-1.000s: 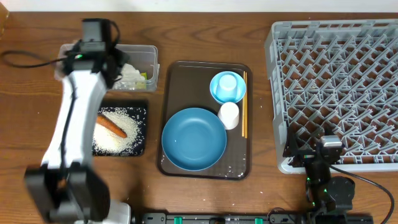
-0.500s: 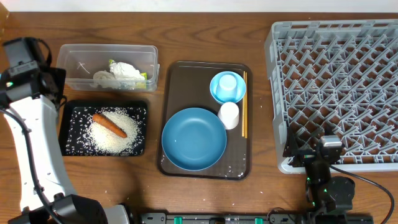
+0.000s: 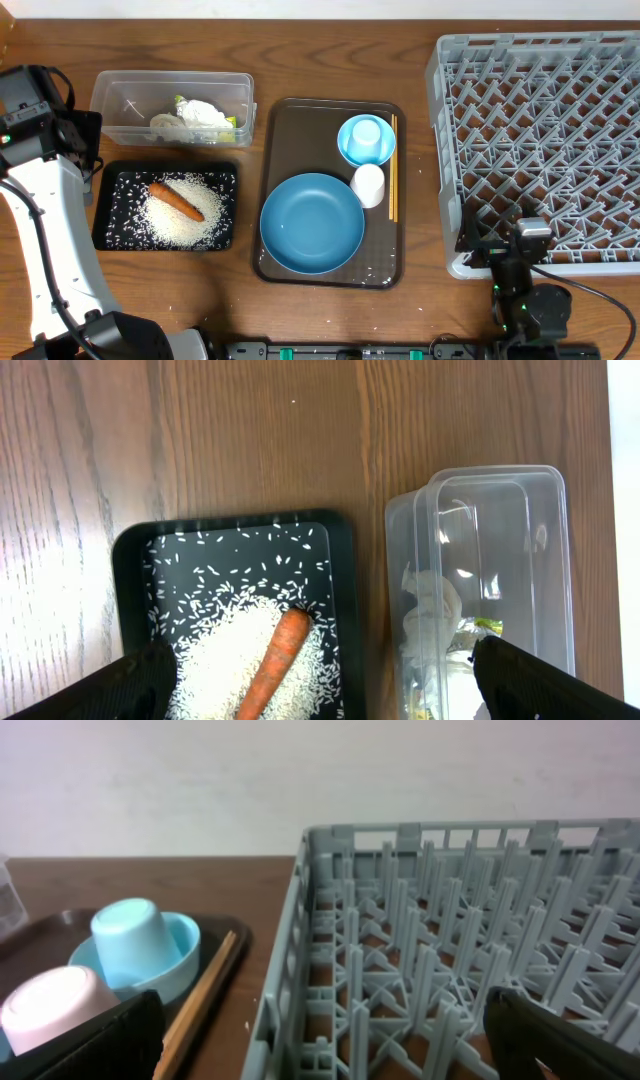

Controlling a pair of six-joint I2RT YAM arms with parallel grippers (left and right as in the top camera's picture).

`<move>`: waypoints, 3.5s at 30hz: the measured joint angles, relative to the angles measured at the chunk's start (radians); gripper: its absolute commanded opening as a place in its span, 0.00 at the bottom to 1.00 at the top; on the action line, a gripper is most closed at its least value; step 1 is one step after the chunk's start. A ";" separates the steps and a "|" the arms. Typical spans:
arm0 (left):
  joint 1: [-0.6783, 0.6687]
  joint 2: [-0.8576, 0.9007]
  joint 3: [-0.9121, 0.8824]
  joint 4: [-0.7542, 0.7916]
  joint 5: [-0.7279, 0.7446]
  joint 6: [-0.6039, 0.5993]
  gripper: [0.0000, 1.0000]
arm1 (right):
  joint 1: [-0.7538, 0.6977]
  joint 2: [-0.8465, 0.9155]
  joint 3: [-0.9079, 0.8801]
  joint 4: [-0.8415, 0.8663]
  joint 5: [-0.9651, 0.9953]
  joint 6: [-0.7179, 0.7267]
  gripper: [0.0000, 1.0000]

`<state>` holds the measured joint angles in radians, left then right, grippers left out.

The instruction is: Sort waste into correct bins and load items into the dishwasher rack

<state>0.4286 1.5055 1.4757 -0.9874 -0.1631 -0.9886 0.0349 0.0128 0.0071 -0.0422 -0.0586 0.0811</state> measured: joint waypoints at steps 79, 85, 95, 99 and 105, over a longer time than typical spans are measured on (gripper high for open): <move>0.000 0.000 0.000 0.000 0.003 0.000 0.98 | 0.582 1.870 1.439 -0.864 0.139 0.439 0.99; 0.000 0.000 0.000 0.000 0.003 0.000 0.98 | 0.570 1.870 1.439 -0.887 0.141 0.451 0.94; 0.000 0.000 0.000 0.000 0.003 0.000 0.98 | 0.571 1.870 1.416 -0.858 0.140 0.457 0.92; 0.000 0.000 0.000 0.000 0.003 0.000 0.98 | 0.571 1.870 1.371 -0.797 0.140 0.457 0.91; 0.000 0.000 0.000 0.000 0.003 0.000 0.98 | 0.571 1.870 1.354 -0.785 0.140 0.459 0.80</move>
<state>0.4286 1.5055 1.4757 -0.9874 -0.1600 -0.9886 0.6064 1.8832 1.3613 -0.8276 0.0811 0.5400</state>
